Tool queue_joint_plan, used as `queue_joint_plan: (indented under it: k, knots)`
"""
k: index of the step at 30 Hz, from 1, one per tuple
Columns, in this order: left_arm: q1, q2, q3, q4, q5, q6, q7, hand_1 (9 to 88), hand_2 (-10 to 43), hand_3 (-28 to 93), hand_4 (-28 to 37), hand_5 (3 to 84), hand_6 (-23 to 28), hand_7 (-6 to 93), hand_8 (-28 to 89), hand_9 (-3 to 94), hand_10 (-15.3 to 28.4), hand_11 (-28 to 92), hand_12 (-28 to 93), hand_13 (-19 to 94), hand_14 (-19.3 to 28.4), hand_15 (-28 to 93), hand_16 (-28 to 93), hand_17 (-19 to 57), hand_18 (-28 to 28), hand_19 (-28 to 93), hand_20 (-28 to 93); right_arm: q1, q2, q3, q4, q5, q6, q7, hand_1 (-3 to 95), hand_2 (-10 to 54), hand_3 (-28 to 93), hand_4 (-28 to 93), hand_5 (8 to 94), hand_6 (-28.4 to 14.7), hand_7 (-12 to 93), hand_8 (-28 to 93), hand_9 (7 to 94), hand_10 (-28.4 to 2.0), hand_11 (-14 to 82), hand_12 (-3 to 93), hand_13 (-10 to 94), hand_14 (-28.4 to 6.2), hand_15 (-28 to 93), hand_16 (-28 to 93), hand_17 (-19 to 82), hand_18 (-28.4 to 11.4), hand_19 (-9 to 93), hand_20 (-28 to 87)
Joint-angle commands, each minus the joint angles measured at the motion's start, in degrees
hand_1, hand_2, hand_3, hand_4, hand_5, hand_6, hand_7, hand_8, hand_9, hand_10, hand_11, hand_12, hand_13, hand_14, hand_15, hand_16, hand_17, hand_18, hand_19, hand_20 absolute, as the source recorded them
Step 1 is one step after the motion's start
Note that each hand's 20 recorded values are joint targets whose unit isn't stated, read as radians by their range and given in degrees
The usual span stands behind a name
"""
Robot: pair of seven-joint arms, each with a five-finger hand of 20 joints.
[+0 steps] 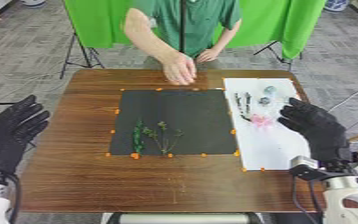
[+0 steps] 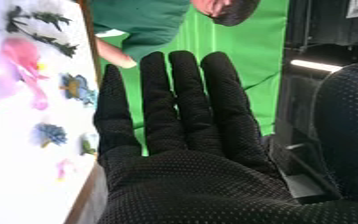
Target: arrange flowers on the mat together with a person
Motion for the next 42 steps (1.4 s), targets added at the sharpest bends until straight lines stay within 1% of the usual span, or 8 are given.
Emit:
queue_joint_plan:
  k: [1,7,12,14,19,31,36,42]
  knots:
    - [0.5,-0.30,1.22,0.14,-0.30,0.17,-0.52,28.5,-1.5,67,-21.7,37.2,3.9,18.9,-8,31.7,12.6,20,19,28,15.2,26,3,-5.0,21.0,42,14,5.0,0.7,-4.3,0.9,-2.4,-0.4,1.8,13.2,5.0,85,-25,46.7,-6.0,19,-10,44.1,-16.0,16.4,23.3,35,-12.7,19,29,10,-21.5,40,25]
    - [1.3,0.05,0.41,-0.24,-0.30,0.48,0.07,28.7,-0.9,67,-21.2,37.5,4.0,19.2,-8,31.8,12.6,20,19,28,15.3,26,3,-5.0,21.0,42,14,6.0,0.4,-5.4,0.8,-4.2,-0.9,3.3,13.2,5.0,85,-25,46.8,-5.9,19,-10,44.3,-16.0,16.7,23.2,35,-12.7,19,28,10,-21.6,41,24]
    - [-0.4,0.41,2.65,0.18,-0.84,1.09,0.13,28.8,-0.6,67,-20.8,37.7,4.0,19.7,-8,32.1,12.7,21,19,28,15.4,27,3,-5.0,21.0,42,14,5.9,-0.2,-5.6,0.3,-4.0,0.4,3.6,13.6,4.9,85,-25,46.7,-5.8,19,-10,44.2,-16.0,16.7,23.1,35,-12.7,19,28,10,-21.6,40,24]
    - [-1.4,0.66,2.39,0.49,0.48,-0.71,-1.23,28.9,-0.5,67,-20.7,37.8,4.1,19.7,-8,32.1,12.8,21,19,28,15.3,27,3,-5.0,21.0,42,14,5.3,-0.6,-5.3,-0.1,-4.3,0.6,3.4,13.7,4.9,84,-25,46.7,-5.8,19,-10,44.2,-16.0,16.7,23.2,35,-12.7,19,27,10,-21.7,40,24]
    - [1.8,-1.27,0.83,-0.64,-0.25,1.37,-1.22,28.9,-0.4,67,-20.5,37.9,4.0,20.2,-8,32.2,12.8,21,19,28,15.3,28,3,-5.0,21.0,42,14,7.6,-0.2,-7.8,1.1,-3.9,0.5,4.2,14.0,5.1,84,-25,46.8,-5.8,19,-10,44.2,-16.0,16.7,23.2,35,-12.7,20,27,10,-21.6,40,24]
    - [2.0,-0.38,0.97,-0.59,-0.48,1.39,-0.19,28.8,-0.3,67,-20.4,38.0,4.0,20.7,-9,32.7,12.9,22,19,28,15.3,28,3,-5.0,21.0,43,14,8.8,0.2,-7.7,0.0,-3.4,1.9,5.5,14.6,6.2,84,-25,46.8,-5.7,20,-10,44.3,-16.2,16.7,23.1,35,-12.7,20,27,10,-21.8,41,24]
    - [-0.9,0.89,2.01,0.12,0.18,0.32,-1.08,28.8,-0.3,67,-20.4,38.2,4.1,20.7,-9,32.8,13.0,22,19,28,15.3,29,3,-5.0,21.0,43,14,8.1,0.9,-6.3,-0.6,-3.4,2.9,5.8,14.7,8.3,84,-25,47.8,-5.6,20,-11,45.4,-16.2,17.0,22.6,37,-12.7,22,26,10,-21.8,42,24]
    - [1.3,-0.87,1.70,-0.61,-0.08,0.81,-1.90,28.8,-0.1,67,-20.4,38.2,4.2,20.6,-8,32.9,13.0,22,19,28,15.4,29,2,-5.0,21.0,43,14,9.6,1.7,-7.3,0.2,-4.8,3.2,7.2,14.7,8.6,83,-25,48.1,-5.6,21,-11,45.6,-16.2,17.4,22.5,37,-12.8,22,25,10,-21.8,43,24]
